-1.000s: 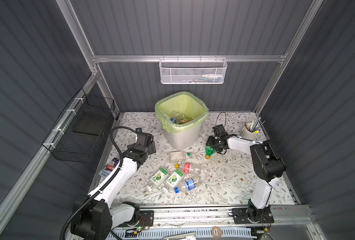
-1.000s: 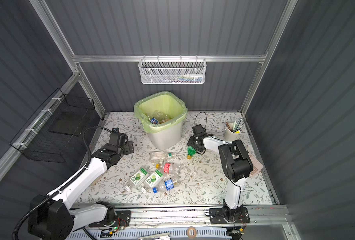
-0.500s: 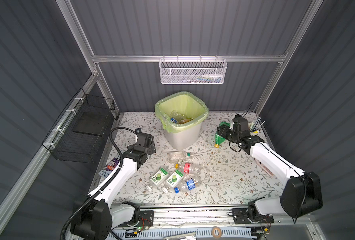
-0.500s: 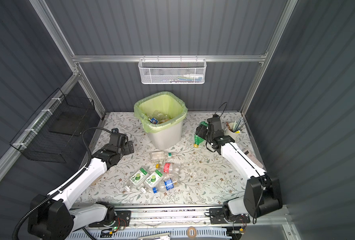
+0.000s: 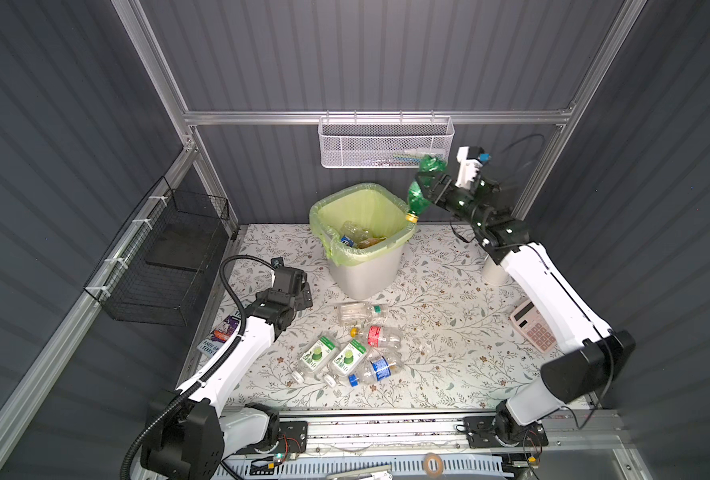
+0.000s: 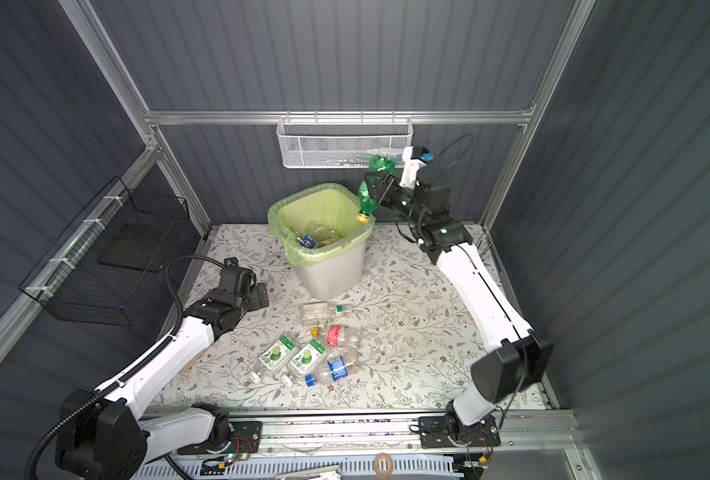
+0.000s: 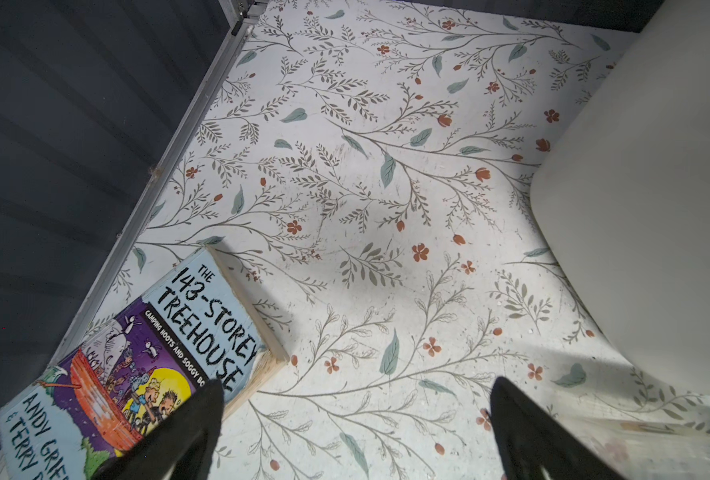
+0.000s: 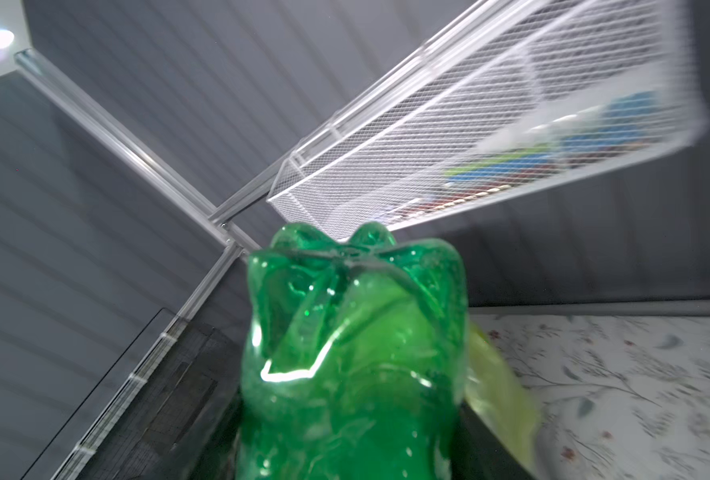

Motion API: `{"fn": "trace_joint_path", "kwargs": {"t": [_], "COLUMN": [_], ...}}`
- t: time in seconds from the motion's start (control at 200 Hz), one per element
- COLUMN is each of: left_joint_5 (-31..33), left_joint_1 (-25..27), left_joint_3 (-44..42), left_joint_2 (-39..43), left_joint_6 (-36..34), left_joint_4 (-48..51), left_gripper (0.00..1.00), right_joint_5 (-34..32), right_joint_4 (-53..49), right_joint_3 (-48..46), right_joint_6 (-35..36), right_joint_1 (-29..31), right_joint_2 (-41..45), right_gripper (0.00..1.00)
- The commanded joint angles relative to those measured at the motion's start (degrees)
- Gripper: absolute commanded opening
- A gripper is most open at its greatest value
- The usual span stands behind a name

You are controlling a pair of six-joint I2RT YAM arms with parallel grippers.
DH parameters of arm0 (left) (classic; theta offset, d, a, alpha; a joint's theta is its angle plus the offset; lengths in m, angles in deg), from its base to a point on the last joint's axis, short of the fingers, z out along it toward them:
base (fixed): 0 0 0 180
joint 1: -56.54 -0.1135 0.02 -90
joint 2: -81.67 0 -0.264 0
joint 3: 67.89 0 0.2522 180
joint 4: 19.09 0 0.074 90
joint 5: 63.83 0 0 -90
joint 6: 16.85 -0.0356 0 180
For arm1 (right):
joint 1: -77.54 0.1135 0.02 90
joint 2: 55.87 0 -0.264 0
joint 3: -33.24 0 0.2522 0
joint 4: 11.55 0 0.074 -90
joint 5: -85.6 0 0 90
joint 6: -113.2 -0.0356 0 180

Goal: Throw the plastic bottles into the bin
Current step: 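Lift the green bottle with the right gripper over the bin and release it, then withdraw the right gripper while the left gripper reaches toward the bottles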

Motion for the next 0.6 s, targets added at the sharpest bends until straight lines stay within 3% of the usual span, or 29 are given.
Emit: {"fn": "trace_joint_path", "kwargs": {"t": [0.0,0.055,0.13,0.3,0.595], "left_joint_5": [-0.7,-0.2,0.5,0.3,-0.9], "left_joint_1": [0.1,0.1,0.1,0.1,0.2], "left_joint_3": [1.2,1.6,1.6,0.5,-0.1], "left_joint_2": [-1.1,-1.1,-0.1,2.6,3.1], "left_joint_6": [-0.8,-0.9,-1.3,-1.7,-0.6], "left_joint_4": [1.3,1.9,2.2,0.6,-0.6], "left_gripper": [1.00,1.00,1.00,1.00,1.00], "right_joint_5": [6.3,5.2,-0.3,-6.2,-7.9], "right_joint_4": [-12.7,-12.9,-12.6,-10.3,-4.0], "right_joint_3": [7.6,8.4,8.1,3.1,-17.3], "right_joint_6": [4.0,4.5,5.9,8.7,8.0], "right_joint_1": [1.9,1.8,1.5,0.3,-1.0], "right_joint_2": [-7.4,-7.8,-6.0,0.7,12.2], "right_gripper": [0.82,0.99,0.99,0.99,0.99]}}
